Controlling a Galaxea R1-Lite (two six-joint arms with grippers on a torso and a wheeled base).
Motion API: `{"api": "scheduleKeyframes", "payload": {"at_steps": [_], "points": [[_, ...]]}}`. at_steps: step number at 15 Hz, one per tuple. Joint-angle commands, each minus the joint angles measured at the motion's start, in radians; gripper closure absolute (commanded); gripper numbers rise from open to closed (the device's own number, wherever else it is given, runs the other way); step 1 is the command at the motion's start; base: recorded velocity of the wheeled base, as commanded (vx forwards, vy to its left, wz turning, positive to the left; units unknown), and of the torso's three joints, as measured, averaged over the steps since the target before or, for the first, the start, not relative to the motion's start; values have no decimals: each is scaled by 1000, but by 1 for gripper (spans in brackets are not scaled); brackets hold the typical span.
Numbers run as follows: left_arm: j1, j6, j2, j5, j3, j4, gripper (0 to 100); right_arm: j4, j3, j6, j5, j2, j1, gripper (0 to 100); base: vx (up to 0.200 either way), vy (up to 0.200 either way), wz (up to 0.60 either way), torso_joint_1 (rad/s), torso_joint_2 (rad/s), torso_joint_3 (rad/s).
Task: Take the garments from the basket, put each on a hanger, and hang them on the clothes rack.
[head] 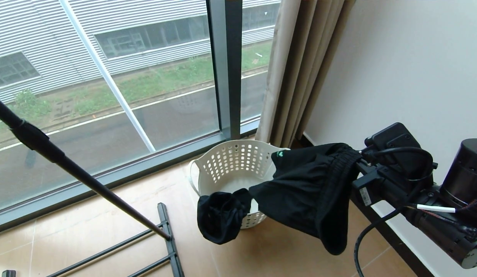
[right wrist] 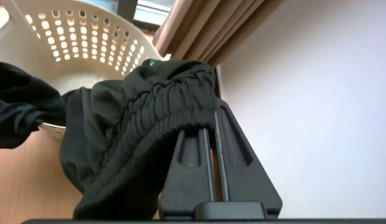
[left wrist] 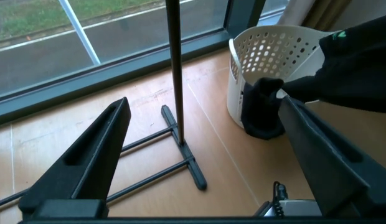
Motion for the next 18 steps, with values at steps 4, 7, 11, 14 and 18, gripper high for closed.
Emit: {"api": "scheduleKeyframes", "payload": {"at_steps": [4,7,11,14,18], "points": [[0,-1,0,1,0,0,0,-2,9,0,0,0,0,100,0,0,0,193,-472,-80],[0,-1,0,1,0,0,0,0,9,0,0,2,0,100,0,0,0,204,-487,-75],[0,-1,0,1,0,0,0,0,9,0,0,2,0,100,0,0,0,217,-500,-82],[0,-1,0,1,0,0,0,0,20,0,0,2,0,100,0,0,0,235,-525,-80],[0,-1,0,1,0,0,0,-2,21,0,0,2,2,100,0,0,0,255,-551,-95]]}}
